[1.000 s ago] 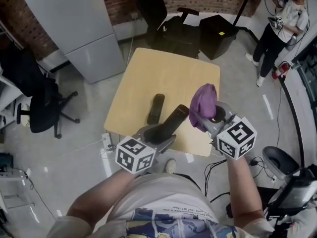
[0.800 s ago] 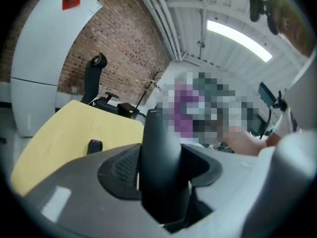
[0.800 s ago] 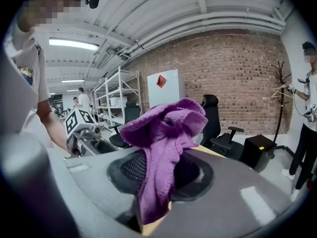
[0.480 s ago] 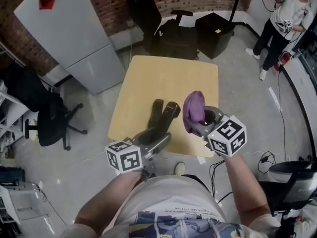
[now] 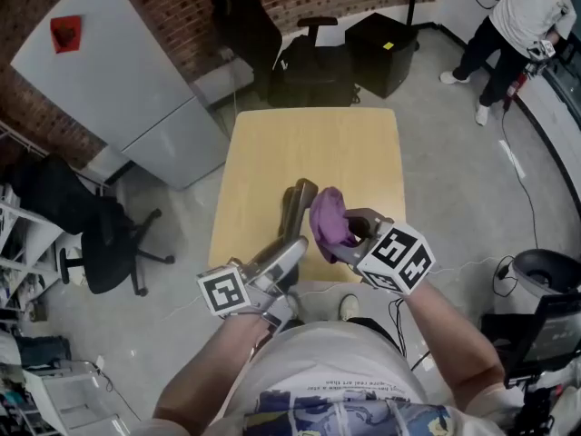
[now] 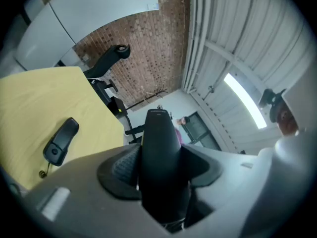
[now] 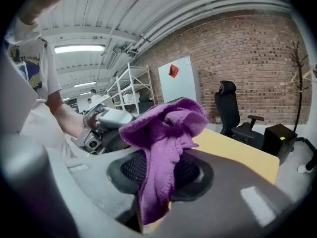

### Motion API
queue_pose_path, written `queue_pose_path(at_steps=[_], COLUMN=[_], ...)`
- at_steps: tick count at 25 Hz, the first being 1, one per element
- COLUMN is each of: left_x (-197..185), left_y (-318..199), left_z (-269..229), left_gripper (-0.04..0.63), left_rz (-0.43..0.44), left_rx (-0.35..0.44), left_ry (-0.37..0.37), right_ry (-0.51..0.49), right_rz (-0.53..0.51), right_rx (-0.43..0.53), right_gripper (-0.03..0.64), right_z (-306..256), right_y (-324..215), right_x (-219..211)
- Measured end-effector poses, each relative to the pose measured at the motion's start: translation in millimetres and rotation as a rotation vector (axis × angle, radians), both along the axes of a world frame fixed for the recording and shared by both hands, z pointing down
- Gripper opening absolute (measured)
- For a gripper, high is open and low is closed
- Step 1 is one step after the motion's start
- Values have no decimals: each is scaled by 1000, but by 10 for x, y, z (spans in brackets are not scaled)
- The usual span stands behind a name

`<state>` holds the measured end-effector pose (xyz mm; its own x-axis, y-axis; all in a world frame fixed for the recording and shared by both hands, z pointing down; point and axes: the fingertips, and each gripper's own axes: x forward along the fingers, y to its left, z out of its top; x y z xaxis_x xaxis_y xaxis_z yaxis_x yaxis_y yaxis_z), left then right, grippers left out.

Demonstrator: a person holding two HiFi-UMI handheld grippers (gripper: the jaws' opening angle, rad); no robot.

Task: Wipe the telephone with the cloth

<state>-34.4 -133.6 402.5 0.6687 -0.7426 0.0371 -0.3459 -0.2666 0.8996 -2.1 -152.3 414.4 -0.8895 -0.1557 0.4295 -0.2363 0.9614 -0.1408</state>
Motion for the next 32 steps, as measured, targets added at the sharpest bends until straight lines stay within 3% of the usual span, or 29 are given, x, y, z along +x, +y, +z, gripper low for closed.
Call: queue_pose_path(at_steps=[4, 17, 25, 32], left_x=[-40, -315, -312, -388], left_y=[-27, -215, -190, -130], left_z=[-33, -220, -301, -278], left_gripper=[255, 255, 255, 255], left_rz=[3, 52, 142, 185], left_rx=[-4, 25, 35, 14], left_ry=[114, 272, 320, 327], right_ry=[16, 74, 72, 63], right_rz=[-48, -184, -22, 45], right_rx=[-10, -18, 15, 21], right_gripper=[112, 112, 112, 112], right_z=[60, 122, -21, -89], right_y=[188, 715, 331, 117], right_x=[-130, -392, -315, -471])
